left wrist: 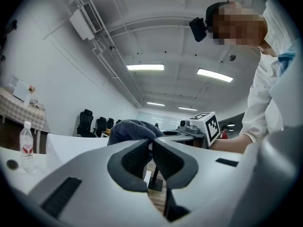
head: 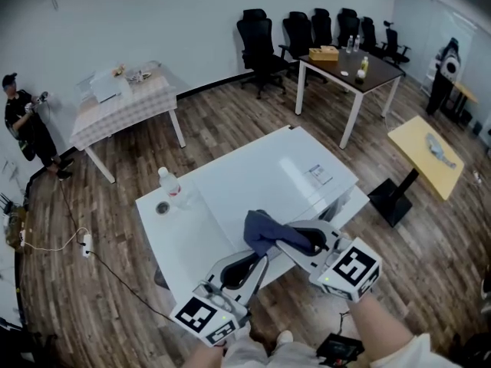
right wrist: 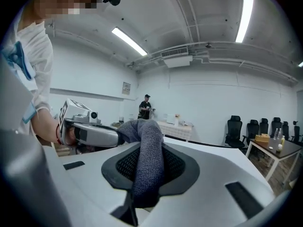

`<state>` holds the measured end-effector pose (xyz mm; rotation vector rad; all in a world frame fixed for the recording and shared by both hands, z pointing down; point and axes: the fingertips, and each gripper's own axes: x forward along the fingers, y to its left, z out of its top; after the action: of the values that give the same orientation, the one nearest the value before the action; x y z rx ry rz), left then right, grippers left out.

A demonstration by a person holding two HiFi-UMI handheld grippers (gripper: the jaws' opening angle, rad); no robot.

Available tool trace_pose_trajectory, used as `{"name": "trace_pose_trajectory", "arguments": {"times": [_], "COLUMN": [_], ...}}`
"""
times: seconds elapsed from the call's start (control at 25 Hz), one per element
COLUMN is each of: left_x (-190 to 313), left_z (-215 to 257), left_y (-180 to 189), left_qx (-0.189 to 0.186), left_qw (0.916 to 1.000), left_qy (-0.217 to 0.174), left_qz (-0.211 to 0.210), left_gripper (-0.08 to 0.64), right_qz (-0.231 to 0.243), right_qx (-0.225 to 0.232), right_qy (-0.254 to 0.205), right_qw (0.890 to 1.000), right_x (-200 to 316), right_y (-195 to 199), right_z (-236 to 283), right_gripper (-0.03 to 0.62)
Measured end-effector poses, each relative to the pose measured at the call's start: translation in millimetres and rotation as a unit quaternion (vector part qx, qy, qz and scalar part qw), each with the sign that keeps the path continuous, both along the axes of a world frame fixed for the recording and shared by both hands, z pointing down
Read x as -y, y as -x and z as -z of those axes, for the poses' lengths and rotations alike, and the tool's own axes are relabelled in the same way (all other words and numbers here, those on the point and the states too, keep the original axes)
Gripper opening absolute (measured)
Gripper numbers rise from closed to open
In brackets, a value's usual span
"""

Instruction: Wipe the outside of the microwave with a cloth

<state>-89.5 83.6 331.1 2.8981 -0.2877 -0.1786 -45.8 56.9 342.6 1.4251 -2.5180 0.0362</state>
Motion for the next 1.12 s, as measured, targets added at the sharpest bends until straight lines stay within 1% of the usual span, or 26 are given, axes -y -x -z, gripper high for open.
{"name": "trace_pose_trajectory", "arguments": {"times": [0.2,0.28,0.44,0.52,0.64,0.76,0.84,0.92,1.0,1.08,1.12], "left_x": [38,51,73,83,96,107,113,111,102,91,88], "left_z": [-4,-7,-8,-7,-6,-7,-5,-1,2,-3,-6], "left_y": [13,20,32,36,37,32,25,18,12,9,7], "left_qx": [-0.002,-0.005,-0.014,-0.016,-0.021,-0.017,-0.016,-0.021,-0.022,-0.009,0.0], "left_qw": [0.9997,0.9996,0.9992,0.9992,0.9988,0.9988,0.9989,0.9989,0.9988,0.9986,0.9985], "left_qy": [0.02,0.023,0.029,0.028,0.037,0.04,0.038,0.031,0.014,-0.005,-0.011], "left_qz": [-0.012,-0.016,-0.023,-0.025,-0.025,-0.023,-0.021,-0.026,-0.041,-0.051,-0.053], "left_gripper": [0.015,0.015,0.015,0.015,0.015,0.015,0.015,0.015,0.015,0.015,0.015], "right_qz": [-0.006,-0.017,-0.037,-0.038,-0.032,-0.025,-0.023,-0.011,0.013,0.032,0.038], "right_qx": [-0.014,-0.025,-0.09,-0.117,-0.139,-0.161,-0.161,-0.152,-0.136,-0.108,-0.09], "right_qy": [0.019,0.02,0.032,0.054,0.097,0.137,0.144,0.147,0.153,0.158,0.159], "right_qw": [1.0,0.999,0.995,0.991,0.985,0.977,0.976,0.977,0.979,0.981,0.982], "right_x": [43,66,104,112,114,110,109,108,104,97,93], "right_y": [9,8,5,11,17,19,19,19,21,21,19], "right_z": [6,7,-8,-22,-52,-82,-90,-92,-93,-90,-86], "right_gripper": [0.095,0.095,0.095,0.095,0.095,0.097,0.1,0.115,0.173,0.225,0.233]}}
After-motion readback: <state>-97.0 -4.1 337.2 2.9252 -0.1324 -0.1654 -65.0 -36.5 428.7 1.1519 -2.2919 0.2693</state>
